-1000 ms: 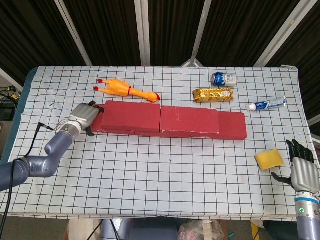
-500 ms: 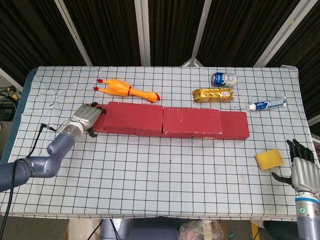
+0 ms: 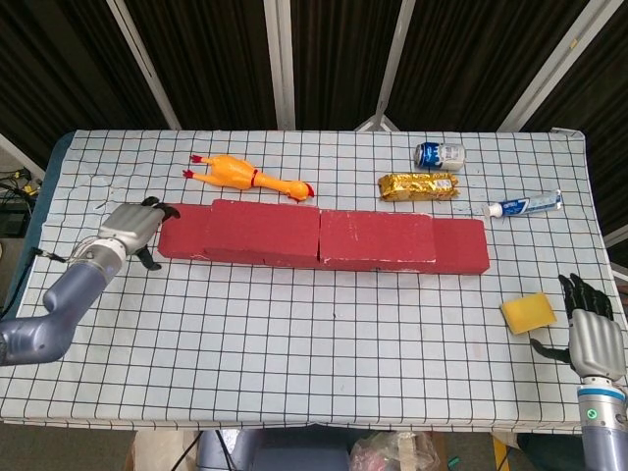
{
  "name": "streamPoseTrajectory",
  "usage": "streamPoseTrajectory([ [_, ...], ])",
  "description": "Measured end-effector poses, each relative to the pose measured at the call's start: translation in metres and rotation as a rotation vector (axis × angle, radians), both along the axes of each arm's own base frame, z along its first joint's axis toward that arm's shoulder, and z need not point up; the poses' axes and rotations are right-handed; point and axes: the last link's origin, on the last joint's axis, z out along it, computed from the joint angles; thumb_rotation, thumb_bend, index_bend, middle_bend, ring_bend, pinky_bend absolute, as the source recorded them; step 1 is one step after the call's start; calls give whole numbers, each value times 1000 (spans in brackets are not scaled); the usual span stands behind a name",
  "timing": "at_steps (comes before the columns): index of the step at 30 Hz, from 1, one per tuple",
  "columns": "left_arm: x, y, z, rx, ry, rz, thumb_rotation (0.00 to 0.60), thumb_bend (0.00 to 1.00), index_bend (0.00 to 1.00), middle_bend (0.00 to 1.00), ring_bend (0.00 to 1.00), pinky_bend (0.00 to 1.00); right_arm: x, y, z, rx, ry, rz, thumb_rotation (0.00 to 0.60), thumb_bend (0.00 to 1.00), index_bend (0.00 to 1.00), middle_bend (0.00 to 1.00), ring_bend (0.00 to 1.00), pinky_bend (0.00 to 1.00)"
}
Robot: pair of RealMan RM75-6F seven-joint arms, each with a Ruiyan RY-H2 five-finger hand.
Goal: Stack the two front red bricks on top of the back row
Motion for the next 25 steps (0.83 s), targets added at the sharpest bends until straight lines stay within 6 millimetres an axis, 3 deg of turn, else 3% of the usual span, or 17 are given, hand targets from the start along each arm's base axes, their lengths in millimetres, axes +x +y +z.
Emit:
streamPoseTrajectory([
  [4, -19, -30, 16, 79, -49, -8, 600, 0, 180, 79, 52, 234, 3, 0, -1, 25, 10, 39, 600, 168, 46, 0, 0, 0],
  [8, -53, -66, 29, 207, -89, -72, 600, 0, 163, 30, 7, 187, 8, 1, -3, 43, 46, 106, 600, 168, 46, 0, 0, 0],
  [16, -131, -170, 28, 394, -155, -106, 600, 0, 160, 23, 0, 128, 9, 5, 0, 32, 64, 191, 600, 169, 46, 0, 0, 0],
  [21, -149, -199, 13, 422, -202, -120, 600, 0, 163, 24, 0, 88, 10, 5, 1, 32, 60, 212, 600, 169, 42, 0, 0, 0],
  [25, -151, -206, 8, 430, -211, -133, 600, 0, 166, 23, 0, 77, 9, 7, 1, 51, 60, 220, 600, 168, 28, 0, 0, 0],
])
